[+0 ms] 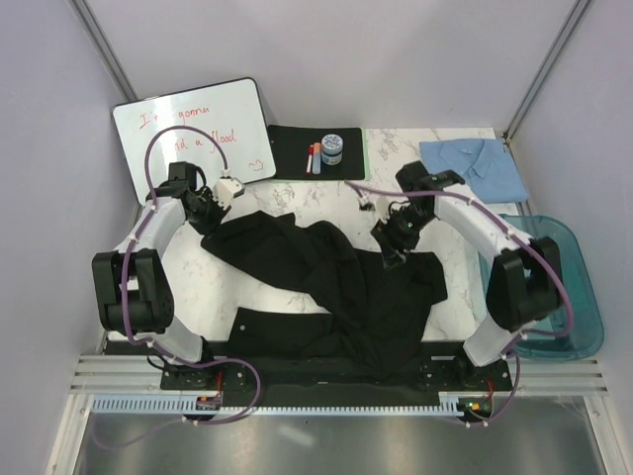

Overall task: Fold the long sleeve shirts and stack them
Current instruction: Flatten the shirt out

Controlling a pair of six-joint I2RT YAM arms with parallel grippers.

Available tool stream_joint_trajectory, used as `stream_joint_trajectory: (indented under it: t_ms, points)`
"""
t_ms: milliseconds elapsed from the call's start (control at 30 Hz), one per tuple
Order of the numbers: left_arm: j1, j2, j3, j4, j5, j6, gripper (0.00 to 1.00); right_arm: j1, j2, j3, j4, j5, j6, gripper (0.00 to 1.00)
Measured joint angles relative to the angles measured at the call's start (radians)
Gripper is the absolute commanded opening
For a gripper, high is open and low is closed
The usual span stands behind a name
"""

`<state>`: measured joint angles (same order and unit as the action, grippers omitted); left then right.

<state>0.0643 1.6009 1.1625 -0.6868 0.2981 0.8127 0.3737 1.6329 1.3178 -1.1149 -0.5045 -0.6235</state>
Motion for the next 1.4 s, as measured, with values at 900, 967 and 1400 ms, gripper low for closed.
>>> stream_joint_trajectory:
  t_ms: [900,967,1400]
  points:
    - [0.000,0.028,0.013,-0.011,0.002,-0.050,0.02,0.011,0.197,0.462,0.234,-0.195,0.488,0.00]
    - [0.000,0.037,0.022,-0.015,0.003,-0.067,0.02,0.058,0.092,0.452,0.235,-0.241,0.471,0.00]
    - [0.000,0.058,0.042,-0.022,0.028,-0.138,0.02,0.602,-0.144,-0.026,0.030,-0.024,0.075,0.54]
